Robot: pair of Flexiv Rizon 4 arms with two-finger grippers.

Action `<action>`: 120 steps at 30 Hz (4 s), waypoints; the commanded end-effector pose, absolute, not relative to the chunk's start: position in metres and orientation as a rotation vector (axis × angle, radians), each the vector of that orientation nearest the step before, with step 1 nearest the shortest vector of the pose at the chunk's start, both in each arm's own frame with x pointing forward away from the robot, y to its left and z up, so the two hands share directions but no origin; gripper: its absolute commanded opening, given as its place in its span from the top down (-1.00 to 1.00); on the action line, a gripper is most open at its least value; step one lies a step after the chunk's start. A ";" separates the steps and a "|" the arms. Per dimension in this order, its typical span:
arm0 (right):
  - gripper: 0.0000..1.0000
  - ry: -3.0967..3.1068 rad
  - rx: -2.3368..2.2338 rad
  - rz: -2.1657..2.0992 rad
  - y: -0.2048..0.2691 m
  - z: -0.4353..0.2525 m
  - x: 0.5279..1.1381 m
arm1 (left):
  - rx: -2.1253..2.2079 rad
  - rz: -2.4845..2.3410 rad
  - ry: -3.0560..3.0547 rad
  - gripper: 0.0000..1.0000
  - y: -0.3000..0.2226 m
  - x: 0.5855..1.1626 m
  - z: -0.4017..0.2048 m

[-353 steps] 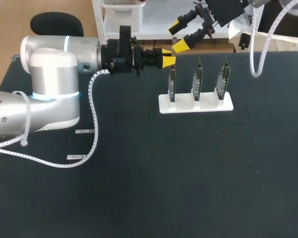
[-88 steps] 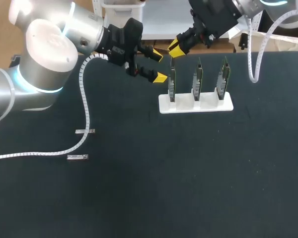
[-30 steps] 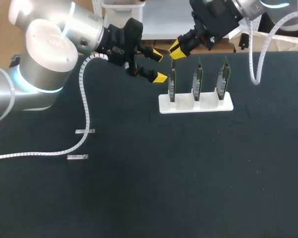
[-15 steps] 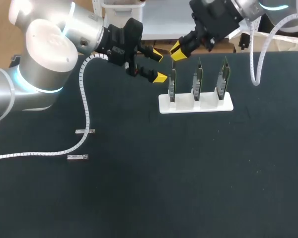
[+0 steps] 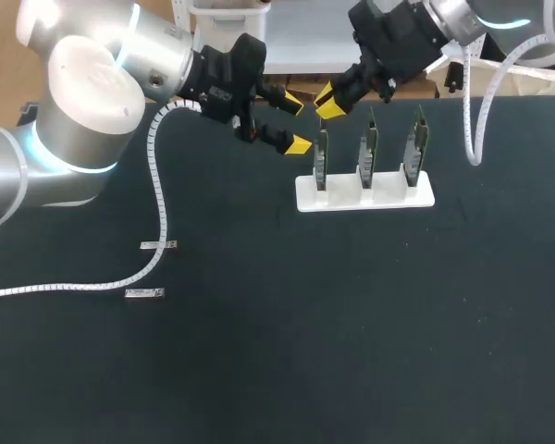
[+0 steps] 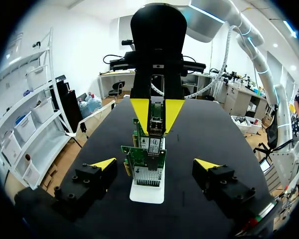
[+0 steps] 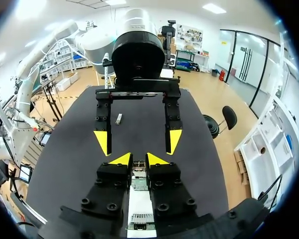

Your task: Pick up the optical module with the left hand, and insert it into the network port with the right hand.

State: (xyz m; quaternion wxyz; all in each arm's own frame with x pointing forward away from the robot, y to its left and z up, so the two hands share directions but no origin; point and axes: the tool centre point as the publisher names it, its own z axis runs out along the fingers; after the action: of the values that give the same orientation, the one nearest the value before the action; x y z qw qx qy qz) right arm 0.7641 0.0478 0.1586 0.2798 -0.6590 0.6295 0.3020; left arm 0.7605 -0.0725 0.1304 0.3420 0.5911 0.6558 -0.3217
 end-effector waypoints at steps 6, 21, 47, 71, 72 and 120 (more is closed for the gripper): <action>-1.00 1.679 -1.753 0.821 0.046 0.163 0.763 | 1.541 -0.836 1.711 -1.00 -0.073 0.762 0.131; -1.00 1.676 -1.661 0.974 0.017 0.178 0.765 | 1.541 -0.836 1.711 -1.00 -0.073 0.762 0.131; 1.00 1.636 -1.716 0.882 0.045 0.173 0.760 | 1.541 -0.836 1.711 -1.00 -0.073 0.762 0.131; 1.00 1.651 -1.733 0.880 0.048 0.161 0.766 | 1.541 -0.836 1.711 -1.00 -0.073 0.762 0.131; 1.00 1.653 -1.732 0.880 0.048 0.160 0.767 | 1.541 -0.836 1.711 -1.00 -0.073 0.762 0.131; 1.00 1.700 -1.737 0.866 0.052 0.142 0.775 | 1.541 -0.836 1.711 -1.00 -0.073 0.762 0.131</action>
State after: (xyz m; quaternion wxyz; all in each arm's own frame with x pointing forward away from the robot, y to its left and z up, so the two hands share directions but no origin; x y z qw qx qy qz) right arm 0.7728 0.0512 0.1435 0.2782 -0.6468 0.6334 0.3211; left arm 0.7605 -0.0725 0.1304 0.3420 0.5911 0.6558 -0.3217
